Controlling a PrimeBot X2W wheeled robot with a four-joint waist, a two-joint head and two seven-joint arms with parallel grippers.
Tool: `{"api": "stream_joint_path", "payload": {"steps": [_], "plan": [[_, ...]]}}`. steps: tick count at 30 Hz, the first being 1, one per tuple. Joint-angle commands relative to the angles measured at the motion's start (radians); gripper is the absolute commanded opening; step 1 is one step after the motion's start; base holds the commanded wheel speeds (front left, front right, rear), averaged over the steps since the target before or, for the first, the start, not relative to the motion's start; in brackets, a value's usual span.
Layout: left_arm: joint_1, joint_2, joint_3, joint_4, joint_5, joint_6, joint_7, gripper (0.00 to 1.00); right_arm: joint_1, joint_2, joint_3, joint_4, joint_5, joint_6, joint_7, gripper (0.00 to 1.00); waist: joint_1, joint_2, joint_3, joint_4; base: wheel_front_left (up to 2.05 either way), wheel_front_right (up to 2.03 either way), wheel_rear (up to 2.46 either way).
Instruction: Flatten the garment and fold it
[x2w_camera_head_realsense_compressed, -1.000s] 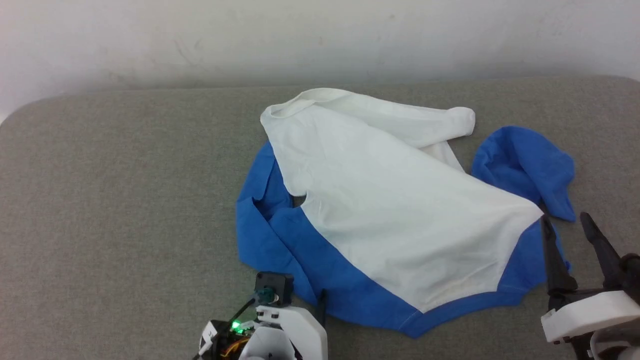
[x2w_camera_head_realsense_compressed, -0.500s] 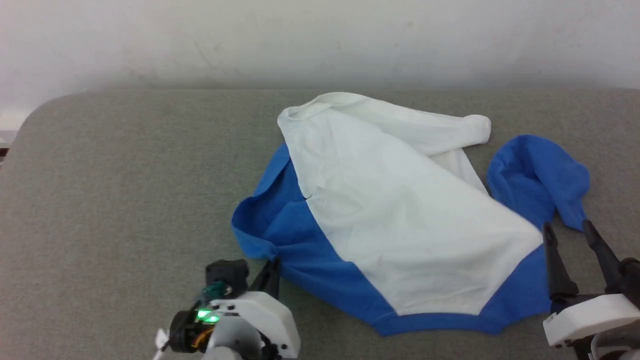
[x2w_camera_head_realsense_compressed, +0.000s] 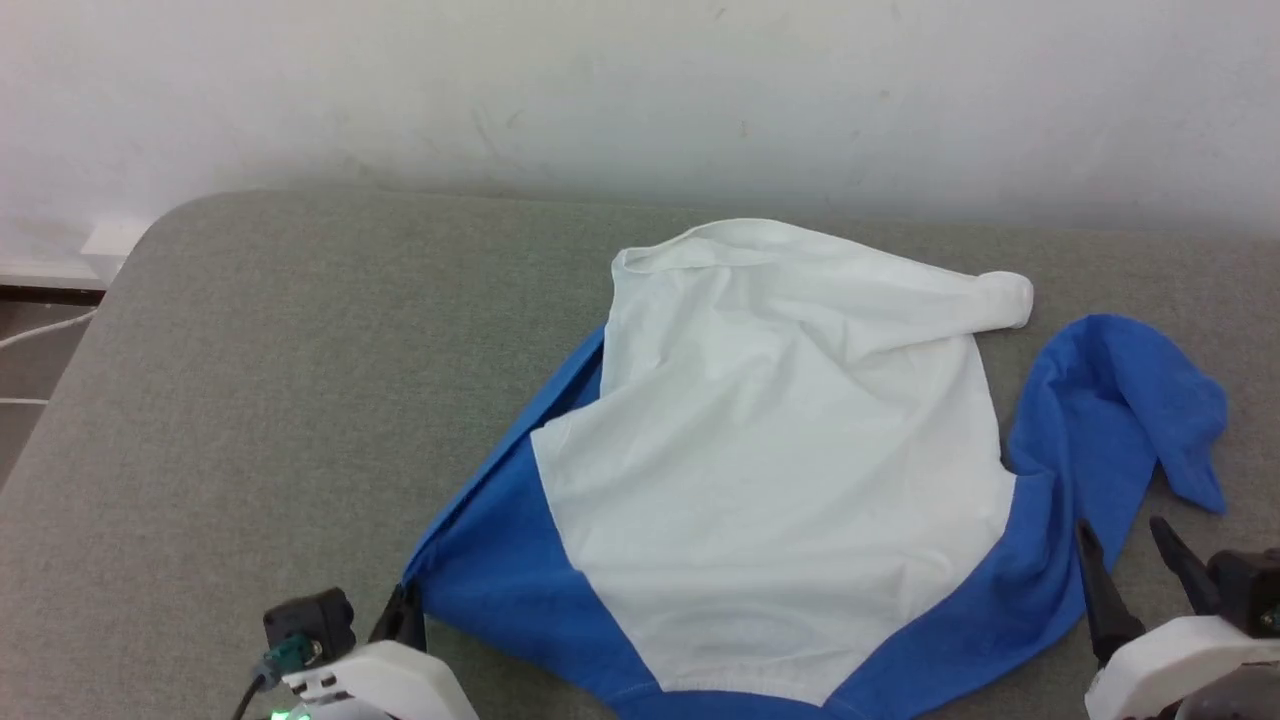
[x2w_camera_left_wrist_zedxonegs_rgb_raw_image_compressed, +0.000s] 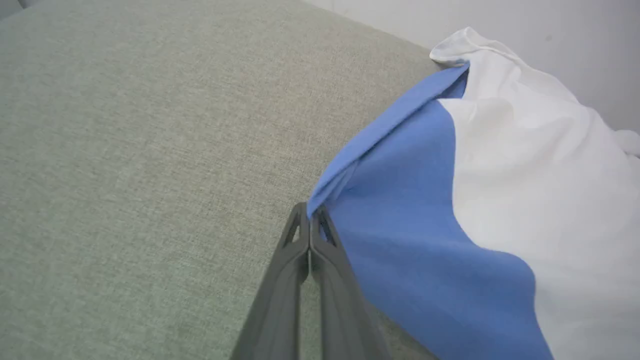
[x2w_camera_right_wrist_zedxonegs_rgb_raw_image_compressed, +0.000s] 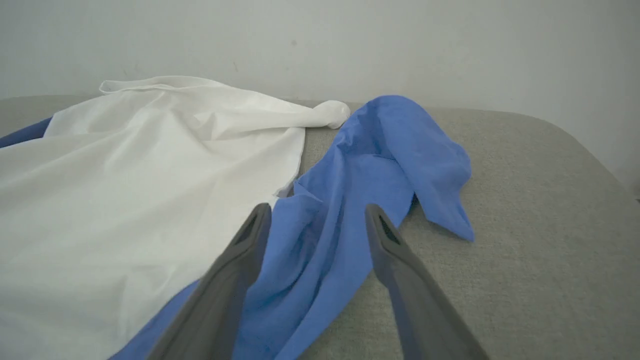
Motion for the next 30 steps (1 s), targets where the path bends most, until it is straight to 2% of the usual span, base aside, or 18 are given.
{"api": "stream_joint_path", "payload": {"steps": [1, 6, 11, 19, 27, 28, 29, 30], "plan": [[-0.007, 0.008, -0.003, 0.030, 0.008, -0.002, -0.013, 1.00, 0.011, 0.001, -0.005, 0.008, -0.014, -0.001, 0.013, 1.00, 0.0001, 0.0001, 0.002, 0.003, 0.00, 0.00, 0.00], [-0.065, -0.015, -0.032, 0.062, 0.033, -0.041, -0.121, 1.00, -0.013, -0.027, -0.053, 0.018, -0.047, -0.001, 0.045, 1.00, 0.0001, 0.0001, 0.010, 0.010, 0.00, 0.00, 0.00], [-0.115, -0.011, -0.061, 0.034, 0.105, -0.089, -0.247, 1.00, -0.072, -0.099, -0.112, 0.059, -0.145, -0.001, 0.132, 1.00, 0.0001, 0.0001, 0.032, 0.029, 0.00, 0.00, 0.00], [-0.131, -0.046, -0.048, -0.056, 0.202, -0.133, -0.260, 1.00, -0.222, -0.252, -0.024, 0.236, -0.169, -0.001, 0.259, 1.00, 0.0001, 0.0001, 0.110, 0.077, 0.00, 0.00, 0.00], [-0.135, -0.087, -0.027, -0.052, 0.236, -0.168, -0.260, 1.00, -0.329, -0.319, 0.018, 0.422, -0.207, -0.001, 0.254, 1.00, 0.0001, 0.0001, 0.153, 0.111, 0.00, 0.00, 0.00], [-0.134, -0.090, -0.025, -0.050, 0.238, -0.171, -0.260, 1.00, -0.334, -0.319, 0.016, 0.437, -0.213, -0.001, 0.247, 0.40, 0.0001, 0.0001, 0.153, 0.113, 0.00, 0.00, 0.00], [-0.133, -0.093, -0.022, -0.047, 0.241, -0.174, -0.260, 1.00, -0.337, -0.317, 0.013, 0.449, -0.218, -0.001, 0.238, 0.00, 0.0001, 0.0001, 0.152, 0.113, 0.00, 0.00, 0.00], [-0.132, -0.095, -0.018, -0.045, 0.243, -0.176, -0.260, 1.00, -0.339, -0.313, 0.009, 0.458, -0.221, -0.001, 0.229, 0.00, 0.0001, 0.0001, 0.149, 0.111, 0.00, 0.00, 0.00]]}}
